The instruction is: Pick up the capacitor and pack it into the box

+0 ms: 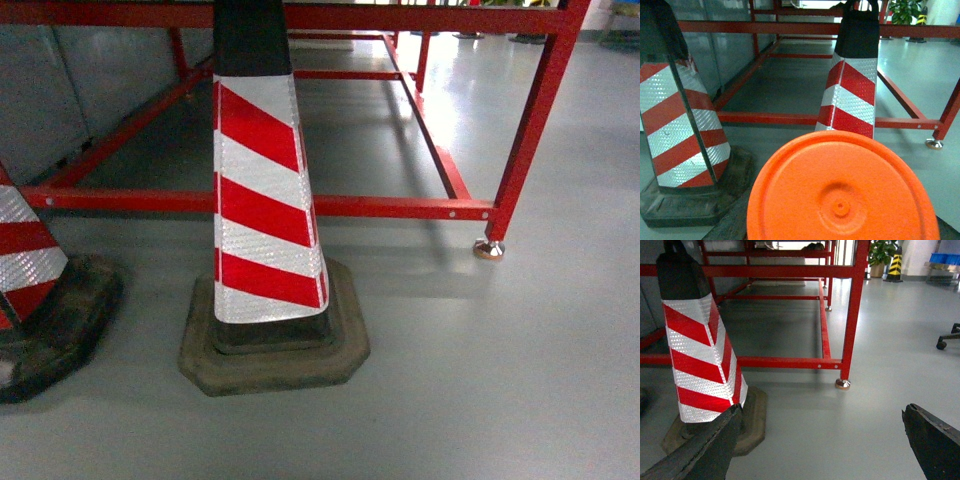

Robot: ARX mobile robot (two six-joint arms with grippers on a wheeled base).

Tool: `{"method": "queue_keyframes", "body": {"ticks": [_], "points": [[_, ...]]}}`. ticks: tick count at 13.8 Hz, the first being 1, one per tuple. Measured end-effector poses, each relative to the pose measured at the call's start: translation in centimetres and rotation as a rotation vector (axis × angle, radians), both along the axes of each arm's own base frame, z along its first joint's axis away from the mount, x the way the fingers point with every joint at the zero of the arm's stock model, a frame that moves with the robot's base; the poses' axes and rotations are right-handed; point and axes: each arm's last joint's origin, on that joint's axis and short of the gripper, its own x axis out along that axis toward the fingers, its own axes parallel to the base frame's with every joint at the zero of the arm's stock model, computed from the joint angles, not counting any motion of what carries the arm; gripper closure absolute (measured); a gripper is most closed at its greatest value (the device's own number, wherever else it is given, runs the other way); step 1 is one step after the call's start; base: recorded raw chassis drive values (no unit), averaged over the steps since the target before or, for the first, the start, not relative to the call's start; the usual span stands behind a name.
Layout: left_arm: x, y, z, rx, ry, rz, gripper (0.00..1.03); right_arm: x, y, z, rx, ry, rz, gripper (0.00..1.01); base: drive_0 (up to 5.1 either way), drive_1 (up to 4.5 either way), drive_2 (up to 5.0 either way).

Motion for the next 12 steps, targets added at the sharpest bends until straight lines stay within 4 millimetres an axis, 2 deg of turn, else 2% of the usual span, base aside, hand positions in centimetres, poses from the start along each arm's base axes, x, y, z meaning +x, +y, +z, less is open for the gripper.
{"method": "queue_keyframes", "body": {"ticks": [2,12], "points": [[0.0,0.0,0.0,0.0,0.0,0.0,0.59,0.0,0.0,0.03,0.0,-0.003,0.0,0.03,0.0,3.65,-3.6],[0.0,-0.01,0.0,0.0,0.0,-0.004,0.59,0.0,0.0,-0.01,0.0,0.001,0.0,0.03,0.0,0.0,0.0]]}}
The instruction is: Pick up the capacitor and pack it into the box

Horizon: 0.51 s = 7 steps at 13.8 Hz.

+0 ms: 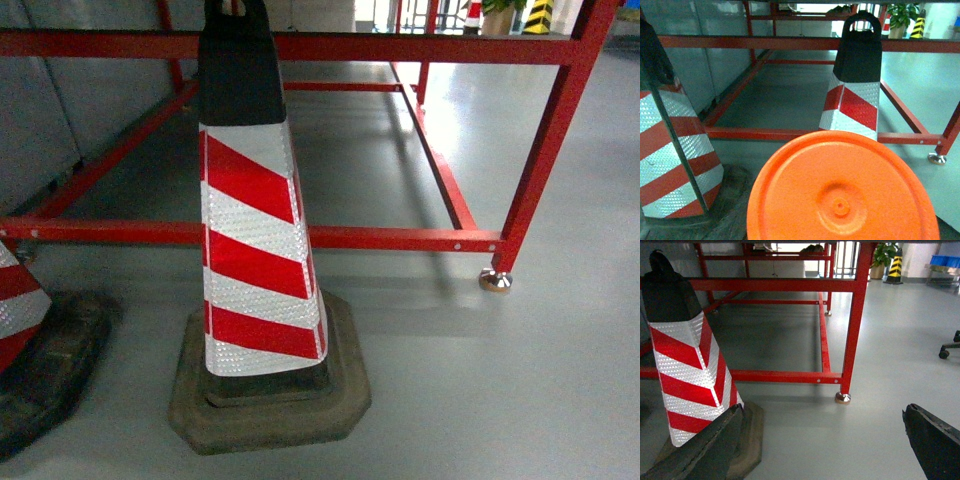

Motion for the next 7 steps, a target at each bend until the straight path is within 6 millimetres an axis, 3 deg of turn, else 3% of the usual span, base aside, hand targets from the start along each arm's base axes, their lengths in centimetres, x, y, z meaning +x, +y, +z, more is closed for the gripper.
{"method": "queue_keyframes", "body": {"ticks": [7], "points": [[0.0,0.0,0.0,0.0,0.0,0.002,0.59,0.0,0.0,0.01,-0.001,-0.001,0.001,0.03,0.0,0.0,0.0]]}}
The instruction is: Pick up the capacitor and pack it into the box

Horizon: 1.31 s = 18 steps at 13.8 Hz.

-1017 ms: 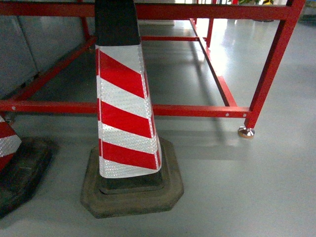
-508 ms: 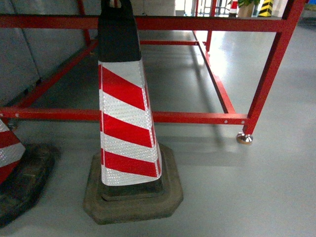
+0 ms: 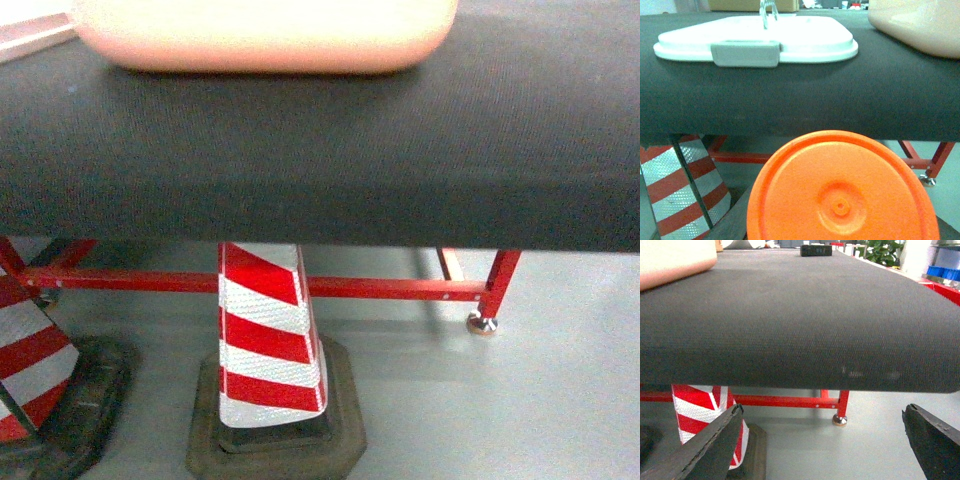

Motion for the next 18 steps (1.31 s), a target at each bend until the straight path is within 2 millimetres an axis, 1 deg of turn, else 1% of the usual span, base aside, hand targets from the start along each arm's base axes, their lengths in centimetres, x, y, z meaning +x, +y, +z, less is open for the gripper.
{"method": "queue_keyframes", "body": {"ticks": [18], "points": [[0.0,0.0,0.0,0.0,0.0,0.0,0.59,0.0,0.0,-0.02,0.001,0.001,-0.001,0.03,0.0,0.0,0.0]]}}
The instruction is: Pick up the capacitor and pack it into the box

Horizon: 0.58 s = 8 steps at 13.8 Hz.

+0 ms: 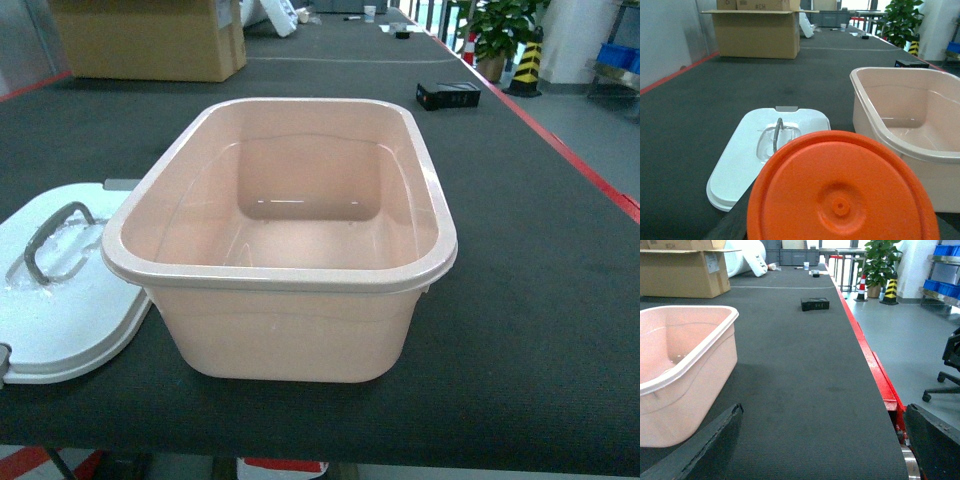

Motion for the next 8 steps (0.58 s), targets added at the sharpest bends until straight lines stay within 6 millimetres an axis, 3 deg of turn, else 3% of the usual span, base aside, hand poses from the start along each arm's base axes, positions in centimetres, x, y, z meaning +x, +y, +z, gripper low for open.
{"method": "queue_keyframes", "body": {"ticks": [8], "points": [[0.0,0.0,0.0,0.0,0.0,0.0,0.59,0.0,0.0,0.02,0.0,-0.001,0.0,0.03,0.0,0.0,0.0]]}}
